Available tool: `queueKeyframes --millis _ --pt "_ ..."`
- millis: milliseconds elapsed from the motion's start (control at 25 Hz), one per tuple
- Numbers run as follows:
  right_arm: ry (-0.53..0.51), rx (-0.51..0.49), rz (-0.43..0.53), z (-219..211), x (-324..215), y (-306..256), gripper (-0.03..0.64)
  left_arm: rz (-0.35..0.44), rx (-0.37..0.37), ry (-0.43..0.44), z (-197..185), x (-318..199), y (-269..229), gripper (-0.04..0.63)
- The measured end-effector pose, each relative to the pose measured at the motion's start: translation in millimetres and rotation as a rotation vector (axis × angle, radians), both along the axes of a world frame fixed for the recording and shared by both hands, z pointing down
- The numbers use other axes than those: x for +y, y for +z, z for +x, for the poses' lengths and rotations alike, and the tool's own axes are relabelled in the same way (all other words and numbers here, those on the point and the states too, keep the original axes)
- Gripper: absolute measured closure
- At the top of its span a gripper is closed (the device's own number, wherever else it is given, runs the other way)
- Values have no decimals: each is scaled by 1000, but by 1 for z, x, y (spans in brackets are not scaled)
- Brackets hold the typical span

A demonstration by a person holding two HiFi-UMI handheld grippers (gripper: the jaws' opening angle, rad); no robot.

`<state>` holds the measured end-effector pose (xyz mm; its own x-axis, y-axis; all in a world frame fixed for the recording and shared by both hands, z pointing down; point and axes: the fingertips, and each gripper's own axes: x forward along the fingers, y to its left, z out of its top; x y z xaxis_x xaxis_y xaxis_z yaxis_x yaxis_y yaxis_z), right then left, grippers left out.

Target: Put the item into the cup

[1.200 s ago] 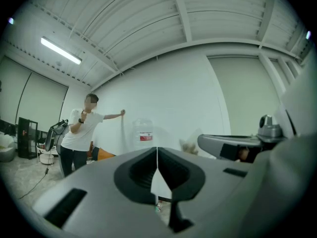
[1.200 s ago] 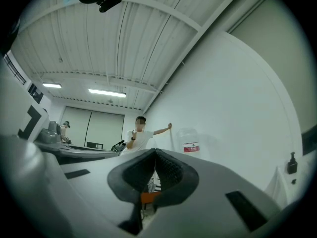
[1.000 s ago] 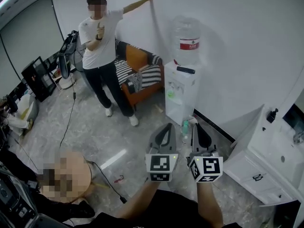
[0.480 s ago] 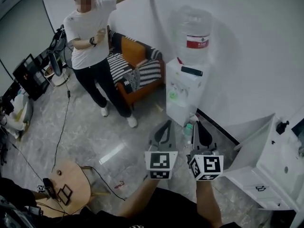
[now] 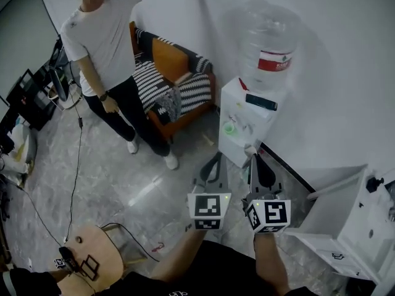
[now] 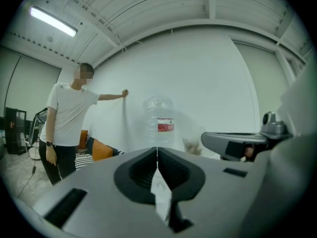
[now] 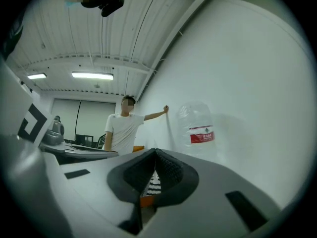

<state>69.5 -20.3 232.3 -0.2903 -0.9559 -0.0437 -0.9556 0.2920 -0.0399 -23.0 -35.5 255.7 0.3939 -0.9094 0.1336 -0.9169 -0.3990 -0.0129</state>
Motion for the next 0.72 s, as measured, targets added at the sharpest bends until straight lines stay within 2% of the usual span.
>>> queueKeyframes --millis 240,440,640,720 --pt "4 39 -23 -12 -77 3 606 9 -24 -7 -15 -77 6 581" --pt "1 52 -44 -22 -121 12 606 -21 -18 -22 -29 -119 20 581" --pt "3 50 -80 -22 -149 29 606 -14 -108 -22 -30 -144 32 581" --pt "2 47 -98 -21 -158 37 606 -38 -105 -11 -25 -152 41 581"
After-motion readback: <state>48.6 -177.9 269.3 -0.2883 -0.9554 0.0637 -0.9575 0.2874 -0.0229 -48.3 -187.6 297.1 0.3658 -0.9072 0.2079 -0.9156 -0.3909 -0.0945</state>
